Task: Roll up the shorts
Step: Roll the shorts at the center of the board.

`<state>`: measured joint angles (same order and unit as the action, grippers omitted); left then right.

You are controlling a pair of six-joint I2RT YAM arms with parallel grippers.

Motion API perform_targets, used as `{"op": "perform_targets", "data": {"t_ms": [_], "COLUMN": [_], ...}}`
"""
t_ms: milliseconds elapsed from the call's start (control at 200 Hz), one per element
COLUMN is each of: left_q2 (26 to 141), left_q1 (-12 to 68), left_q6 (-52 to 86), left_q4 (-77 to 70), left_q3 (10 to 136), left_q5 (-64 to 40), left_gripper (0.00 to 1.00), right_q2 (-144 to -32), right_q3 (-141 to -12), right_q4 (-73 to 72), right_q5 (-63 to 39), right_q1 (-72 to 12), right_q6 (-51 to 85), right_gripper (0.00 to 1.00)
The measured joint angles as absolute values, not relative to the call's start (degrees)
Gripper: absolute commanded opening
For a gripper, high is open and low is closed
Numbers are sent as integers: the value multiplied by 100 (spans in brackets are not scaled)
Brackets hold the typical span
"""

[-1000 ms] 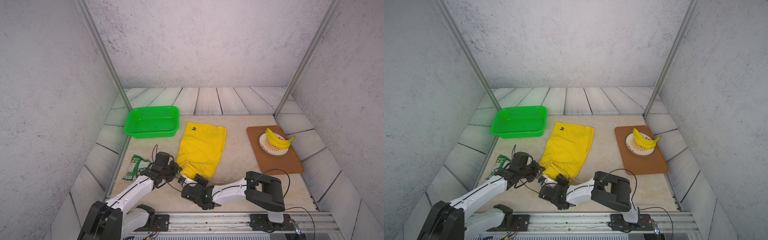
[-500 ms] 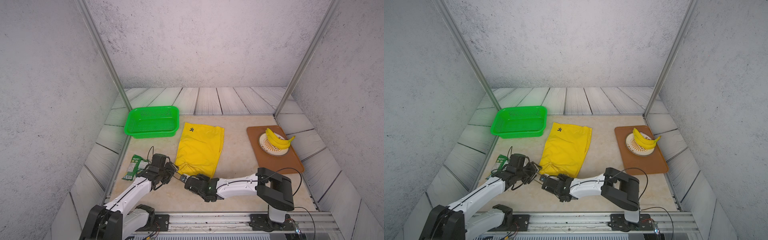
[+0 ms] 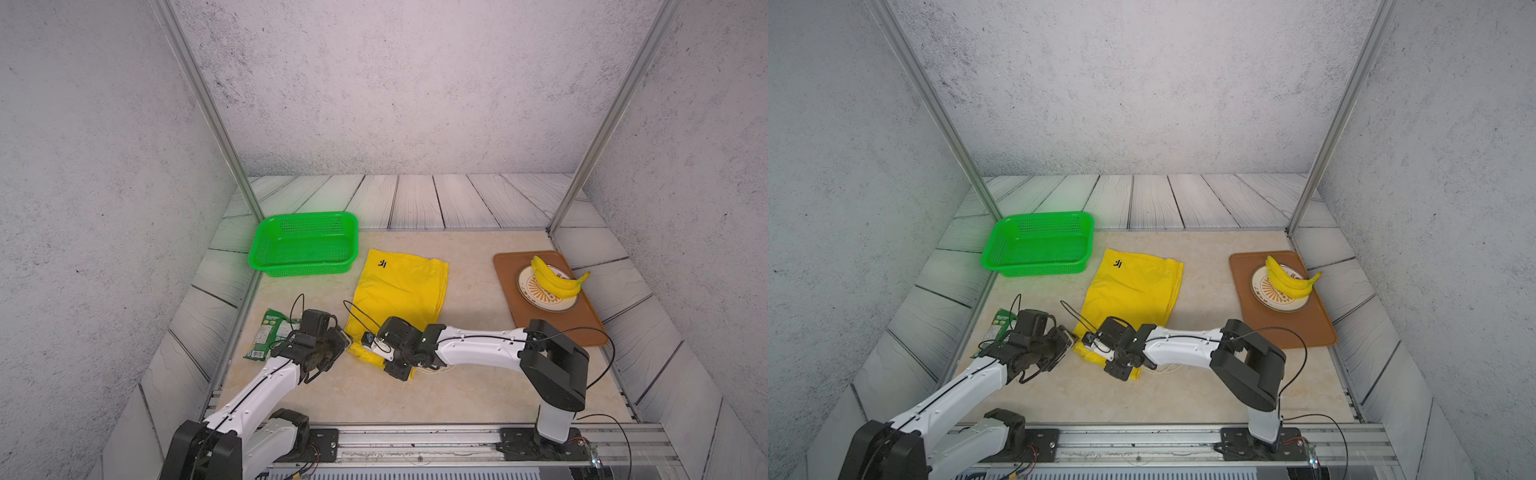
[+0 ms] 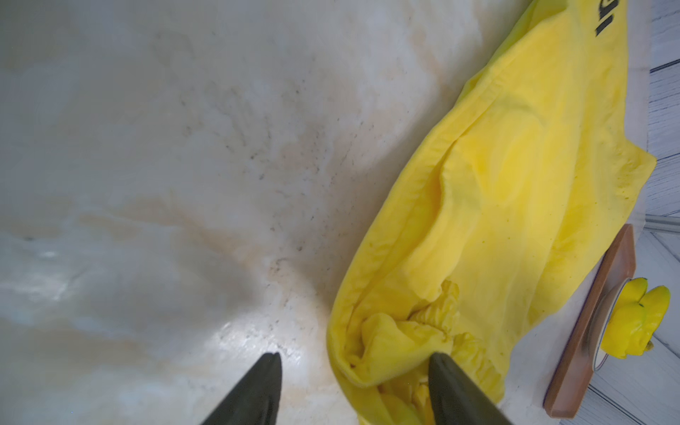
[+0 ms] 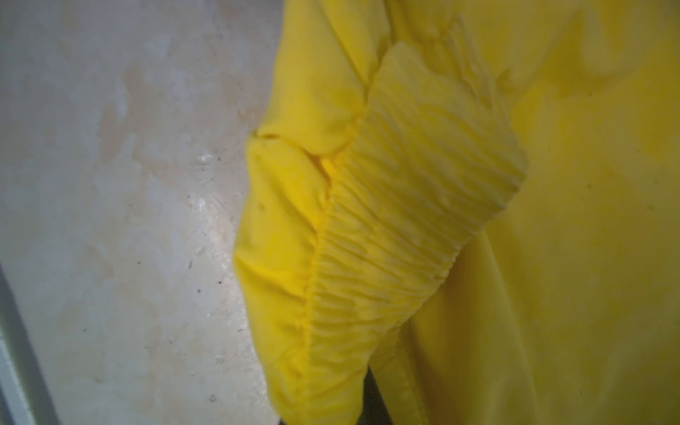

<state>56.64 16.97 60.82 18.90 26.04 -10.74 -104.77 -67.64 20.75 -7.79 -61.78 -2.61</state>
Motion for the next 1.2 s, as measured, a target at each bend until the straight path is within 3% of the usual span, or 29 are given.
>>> {"op": "perform_targets", "data": {"t_ms": [350,621,891,1196], "left_q2": [4338,4036,4241,6154], "left_q1": [1682,1699,1791,1852], "left_q6": [5730,5695,5686,5680], "left_q4": [2333,1962,932,-528], "left_q3": [2665,1973,1590,1719], "left_q5": [-799,-1299,-1549,-1586], "left_gripper": [74,77,87,89], "right_q2": [-11111,-11819,-12077,-12077], "right_q3": [-7240,-7159,-7124,-7006], "right_q4": [2198,1131,670,436], "right_q5": [-3518,-5441,-6010,-6101], "right_q1": [-5240,-4486,-4224,-4143], "right_q6": [231,1284,1824,2043], "right_gripper": [0,0,0,0]}}
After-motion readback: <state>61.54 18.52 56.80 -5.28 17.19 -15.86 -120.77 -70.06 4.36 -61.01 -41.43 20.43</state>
